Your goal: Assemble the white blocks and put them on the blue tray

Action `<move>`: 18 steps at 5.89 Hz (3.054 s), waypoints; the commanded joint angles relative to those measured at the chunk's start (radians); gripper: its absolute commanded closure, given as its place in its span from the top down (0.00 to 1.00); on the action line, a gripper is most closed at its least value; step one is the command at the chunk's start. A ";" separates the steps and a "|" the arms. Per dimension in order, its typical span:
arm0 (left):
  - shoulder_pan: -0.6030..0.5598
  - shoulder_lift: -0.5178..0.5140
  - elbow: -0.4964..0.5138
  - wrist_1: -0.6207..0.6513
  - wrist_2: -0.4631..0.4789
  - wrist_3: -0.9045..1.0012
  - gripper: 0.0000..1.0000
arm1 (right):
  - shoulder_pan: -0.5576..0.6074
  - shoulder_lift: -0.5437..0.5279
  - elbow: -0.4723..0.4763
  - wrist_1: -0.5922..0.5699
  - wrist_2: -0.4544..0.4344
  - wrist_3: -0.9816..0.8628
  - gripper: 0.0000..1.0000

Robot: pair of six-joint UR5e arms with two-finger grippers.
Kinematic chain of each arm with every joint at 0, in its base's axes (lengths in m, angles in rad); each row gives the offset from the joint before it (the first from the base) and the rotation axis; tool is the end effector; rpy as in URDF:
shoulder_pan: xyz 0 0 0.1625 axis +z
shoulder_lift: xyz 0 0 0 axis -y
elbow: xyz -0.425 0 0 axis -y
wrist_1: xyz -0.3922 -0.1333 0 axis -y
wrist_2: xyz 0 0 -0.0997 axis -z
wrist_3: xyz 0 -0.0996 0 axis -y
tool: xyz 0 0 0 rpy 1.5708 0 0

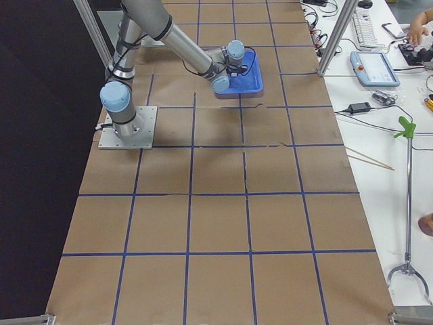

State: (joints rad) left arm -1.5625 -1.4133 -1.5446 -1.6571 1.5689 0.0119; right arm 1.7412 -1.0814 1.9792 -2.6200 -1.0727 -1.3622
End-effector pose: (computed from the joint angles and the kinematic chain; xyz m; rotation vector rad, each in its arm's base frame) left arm -0.1299 -0.4289 0.5644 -0.0058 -3.1370 0.1529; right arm 0.2726 -0.5173 0.1595 -1.9506 1.9498 -0.5667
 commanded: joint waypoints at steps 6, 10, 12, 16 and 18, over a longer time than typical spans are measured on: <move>0.004 -0.002 0.006 -0.009 0.010 0.003 0.99 | 0.005 -0.002 0.001 -0.003 0.002 0.002 0.23; -0.008 -0.046 0.029 -0.015 0.013 0.029 0.99 | 0.005 -0.002 0.001 -0.003 0.003 0.008 0.45; -0.001 -0.070 0.020 0.054 0.003 0.030 0.99 | 0.005 -0.002 0.001 -0.003 0.005 0.008 0.49; -0.013 -0.122 0.023 0.043 0.013 -0.024 0.99 | -0.012 -0.056 -0.029 0.018 -0.016 0.067 1.00; -0.014 -0.112 0.021 0.042 0.013 -0.027 0.99 | -0.049 -0.144 -0.049 0.192 -0.079 0.074 1.00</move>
State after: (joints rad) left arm -1.5761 -1.5302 -1.5215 -1.6142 1.5815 -0.0144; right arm 1.7145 -1.1809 1.9430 -2.5158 -1.1114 -1.2928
